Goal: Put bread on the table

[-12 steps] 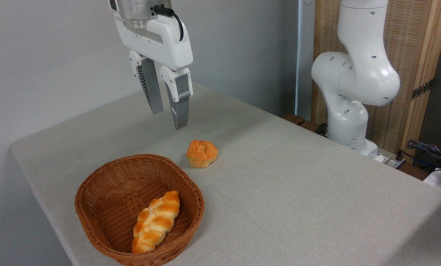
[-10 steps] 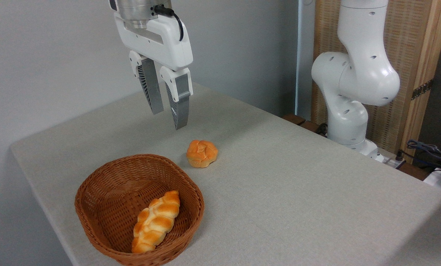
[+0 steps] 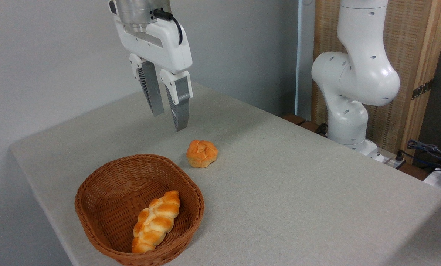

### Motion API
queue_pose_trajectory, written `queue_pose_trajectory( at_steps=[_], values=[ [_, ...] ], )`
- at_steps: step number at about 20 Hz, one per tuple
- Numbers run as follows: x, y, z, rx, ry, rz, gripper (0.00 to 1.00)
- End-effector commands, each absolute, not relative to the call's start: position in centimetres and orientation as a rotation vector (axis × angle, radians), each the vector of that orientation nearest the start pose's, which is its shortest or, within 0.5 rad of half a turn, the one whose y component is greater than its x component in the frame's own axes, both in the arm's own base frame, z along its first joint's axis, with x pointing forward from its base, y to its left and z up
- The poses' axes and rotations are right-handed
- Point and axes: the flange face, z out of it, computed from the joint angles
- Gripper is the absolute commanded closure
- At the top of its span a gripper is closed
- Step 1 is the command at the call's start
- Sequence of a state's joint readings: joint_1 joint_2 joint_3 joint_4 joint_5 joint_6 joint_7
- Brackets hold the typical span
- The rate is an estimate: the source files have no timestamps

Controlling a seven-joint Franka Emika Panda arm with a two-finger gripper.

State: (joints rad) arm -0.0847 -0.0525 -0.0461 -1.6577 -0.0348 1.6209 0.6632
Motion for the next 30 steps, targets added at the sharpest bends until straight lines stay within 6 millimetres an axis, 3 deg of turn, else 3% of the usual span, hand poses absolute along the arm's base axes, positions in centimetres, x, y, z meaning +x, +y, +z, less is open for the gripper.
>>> queue_pose_trajectory(
  at_steps=[1, 7, 10, 12, 18, 23, 30],
  values=[
    [53.5, -7.4, 61.7, -2.942, 1.238, -0.058, 0.0],
    [54.5, -4.7, 60.6, -2.995, 1.153, -0.147, 0.0],
    [55.3, -4.8, 59.4, -2.993, 1.116, -0.213, 0.0],
    [56.3, -5.0, 57.5, -3.036, 1.042, -0.18, 0.0],
    [58.1, -5.1, 53.5, -3.081, 0.778, -0.343, 0.0],
    [60.5, -5.3, 47.9, -3.079, 0.747, -0.314, 0.0],
    [60.4, -4.8, 45.0, -3.007, 0.775, -0.213, 0.0]
  ],
)
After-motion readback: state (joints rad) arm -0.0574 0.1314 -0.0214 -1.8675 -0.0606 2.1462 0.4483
